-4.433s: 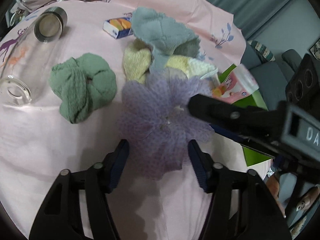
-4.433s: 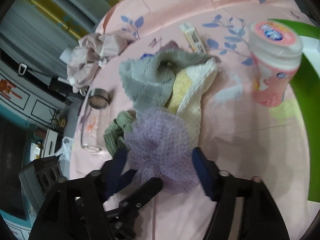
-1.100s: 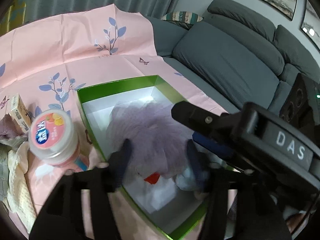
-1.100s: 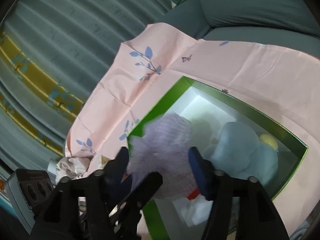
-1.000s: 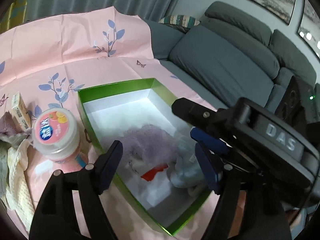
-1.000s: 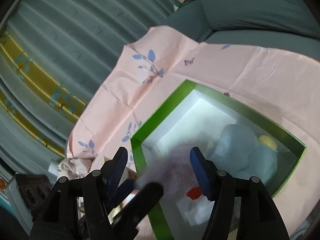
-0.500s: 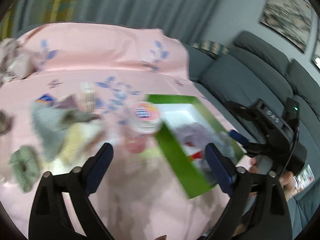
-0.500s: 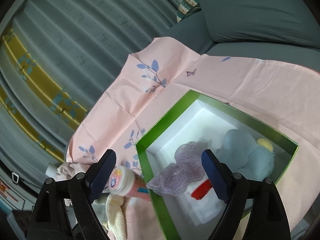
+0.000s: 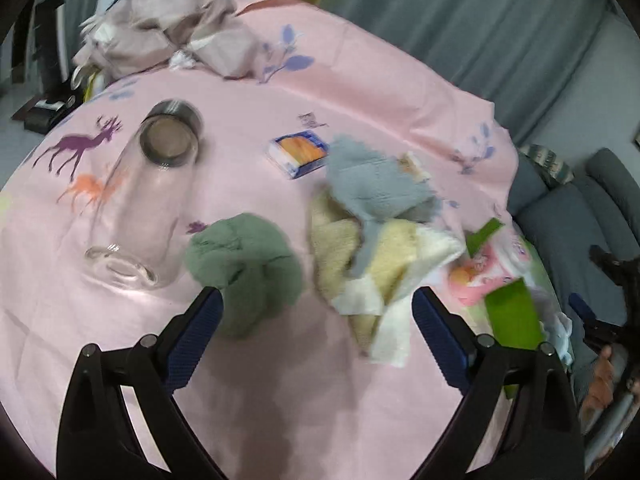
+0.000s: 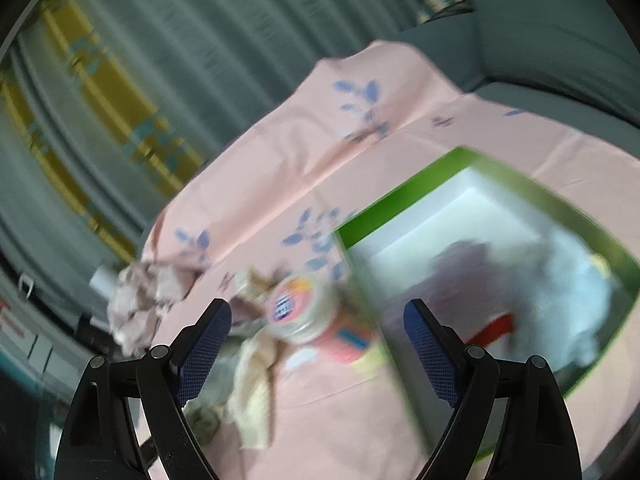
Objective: Organize soft objects
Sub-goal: 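Move the right gripper to the table and grasp the blue Tempo tissue pack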
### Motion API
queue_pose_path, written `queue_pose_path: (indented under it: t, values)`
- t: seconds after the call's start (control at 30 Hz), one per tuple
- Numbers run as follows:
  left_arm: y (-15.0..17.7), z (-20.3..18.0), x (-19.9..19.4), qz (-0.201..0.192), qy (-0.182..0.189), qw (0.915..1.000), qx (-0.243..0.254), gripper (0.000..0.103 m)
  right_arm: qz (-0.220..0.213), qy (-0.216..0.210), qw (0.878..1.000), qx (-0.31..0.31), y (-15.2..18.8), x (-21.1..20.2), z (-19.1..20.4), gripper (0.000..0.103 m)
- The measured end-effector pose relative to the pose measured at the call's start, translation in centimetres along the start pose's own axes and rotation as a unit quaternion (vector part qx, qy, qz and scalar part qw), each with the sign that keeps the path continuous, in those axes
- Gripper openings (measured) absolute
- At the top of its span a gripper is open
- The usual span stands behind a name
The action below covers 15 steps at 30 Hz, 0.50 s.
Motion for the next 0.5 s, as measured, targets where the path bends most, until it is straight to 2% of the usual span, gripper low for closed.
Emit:
queue_pose_path:
  t: [0.1, 0.23, 0.4, 0.47, 0.5]
  values:
    - [0.1, 0.6, 0.1, -0.005, 0.012, 0.9997, -0.02, 0.093, 0.036, -0.018, 0.999, -0.033, 1.9, 1.5, 2.7, 0.089]
    - [-0.7, 2.4, 0.0, -0.02, -0.024, 0.9993, -0.022, 0.087, 0.097, -0.026, 0.991, -0.087, 4.6, 4.0, 7.0, 0.089]
    - [-0.9, 3.5, 0.0, -0.008, -0.016, 0.9986, -0.051, 0.072, 0.18, -0.02, 0.969, -0.168, 7.6, 8.5, 14.5, 0.089]
    - [-0.9, 3.8, 0.1, 0.001, -0.016, 0.9983, -0.057, 0.056, 0.201, -0.024, 0.961, -0.189, 8.2, 10.5, 17.3, 0.089]
    - [-0.9, 3.9, 0.2, 0.006, -0.011, 0.9982, -0.059, 0.054, 0.211, -0.022, 0.957, -0.2, 8.4, 11.8, 18.8, 0.089]
Point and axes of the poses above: each gripper's, at about its wrist camera, not at the fingertips, and x roughly the way its jaws point, z to its left, y to its underside, the point moved 9 cm from there along x, roughly the way its jaws point, and after that the axes turned 2 degrees about x, right-handed, at the moved point
